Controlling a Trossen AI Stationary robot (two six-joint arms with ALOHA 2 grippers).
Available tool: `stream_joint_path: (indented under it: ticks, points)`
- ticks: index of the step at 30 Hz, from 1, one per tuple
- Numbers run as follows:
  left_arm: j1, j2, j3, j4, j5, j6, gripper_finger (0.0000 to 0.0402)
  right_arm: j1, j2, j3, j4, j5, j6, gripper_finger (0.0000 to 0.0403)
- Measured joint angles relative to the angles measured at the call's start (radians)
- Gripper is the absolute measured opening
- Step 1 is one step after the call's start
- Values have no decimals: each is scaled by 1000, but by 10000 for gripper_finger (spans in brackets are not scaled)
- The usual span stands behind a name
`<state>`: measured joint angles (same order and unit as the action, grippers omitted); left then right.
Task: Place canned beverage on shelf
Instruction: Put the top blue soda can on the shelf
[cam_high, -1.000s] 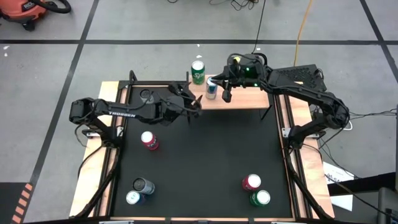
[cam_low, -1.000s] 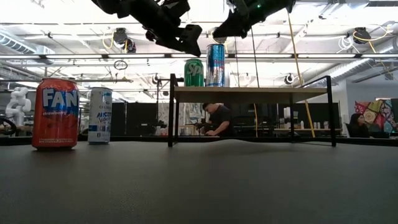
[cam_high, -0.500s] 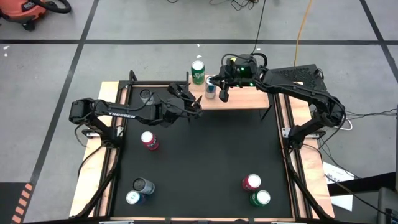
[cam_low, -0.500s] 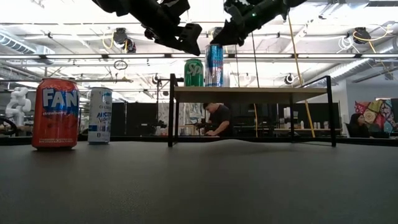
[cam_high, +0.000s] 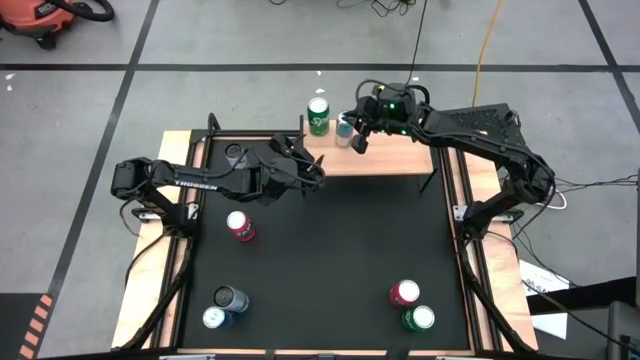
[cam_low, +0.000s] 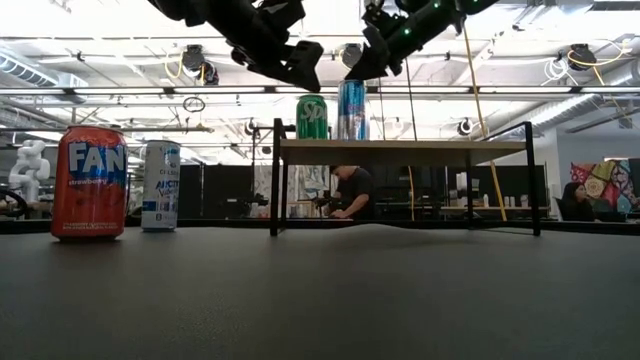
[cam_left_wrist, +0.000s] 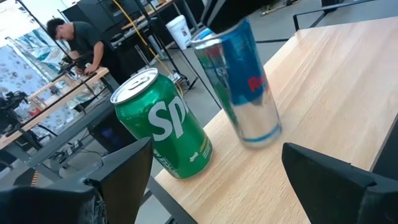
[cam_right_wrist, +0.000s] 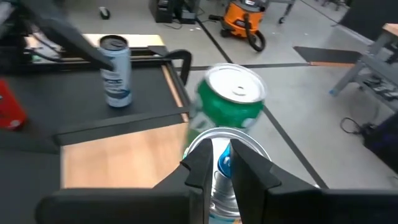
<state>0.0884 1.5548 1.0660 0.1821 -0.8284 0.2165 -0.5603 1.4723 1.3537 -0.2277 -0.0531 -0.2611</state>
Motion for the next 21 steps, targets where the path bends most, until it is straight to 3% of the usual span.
stream_joint_path:
  ticks: [10, 21]
  points:
    - [-33, -28, -1, -109, -96, -2, 357, -66, 35, 0, 59, -26, 6, 45]
    - [-34, -51, 0, -127, -105, -1, 357, -75, 49, 0, 102, -29, -16, 45]
